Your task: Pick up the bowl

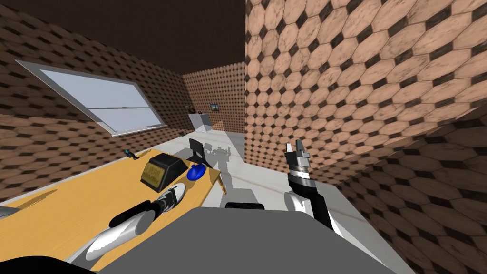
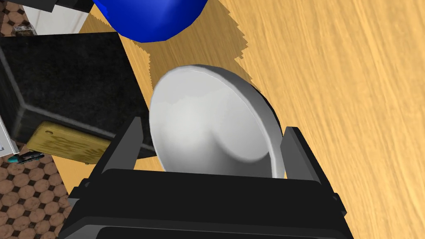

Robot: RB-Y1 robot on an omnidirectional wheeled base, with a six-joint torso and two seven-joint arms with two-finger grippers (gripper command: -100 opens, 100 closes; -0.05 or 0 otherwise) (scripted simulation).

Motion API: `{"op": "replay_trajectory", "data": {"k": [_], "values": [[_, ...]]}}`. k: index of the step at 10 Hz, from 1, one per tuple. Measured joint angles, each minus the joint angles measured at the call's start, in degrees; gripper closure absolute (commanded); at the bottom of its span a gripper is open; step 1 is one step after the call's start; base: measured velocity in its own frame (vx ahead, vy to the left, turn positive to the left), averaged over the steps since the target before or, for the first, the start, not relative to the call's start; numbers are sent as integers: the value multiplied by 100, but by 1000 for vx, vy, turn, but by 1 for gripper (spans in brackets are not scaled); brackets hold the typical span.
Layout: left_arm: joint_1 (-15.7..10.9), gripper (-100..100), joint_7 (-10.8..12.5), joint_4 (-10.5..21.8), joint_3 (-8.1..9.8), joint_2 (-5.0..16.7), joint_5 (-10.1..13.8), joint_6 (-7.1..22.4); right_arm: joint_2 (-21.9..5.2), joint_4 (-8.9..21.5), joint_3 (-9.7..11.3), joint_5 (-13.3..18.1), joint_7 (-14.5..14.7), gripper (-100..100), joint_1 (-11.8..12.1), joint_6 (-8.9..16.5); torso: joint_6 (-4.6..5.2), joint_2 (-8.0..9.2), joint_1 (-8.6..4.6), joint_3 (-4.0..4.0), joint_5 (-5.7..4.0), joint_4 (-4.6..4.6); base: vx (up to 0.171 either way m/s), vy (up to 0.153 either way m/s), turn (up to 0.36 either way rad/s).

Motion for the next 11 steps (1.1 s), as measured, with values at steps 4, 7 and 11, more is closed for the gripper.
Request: {"op": "replay_trajectory", "data": {"k": [4,7,11], "values": [[-27,-100,147,323,120,194,218,515,0,0,0,0,0,0,0,0,0,-7,-2,-4,-1,-1,-22,7,-110],[-5,-100,269,584,226,377,436,940,0,0,0,0,0,0,0,0,0,-3,-1,-2,0,0,-32,10,-131],[37,-100,406,1016,359,645,789,1526,0,0,0,0,0,0,0,0,1,-3,0,-2,0,0,-31,9,-150]]}}
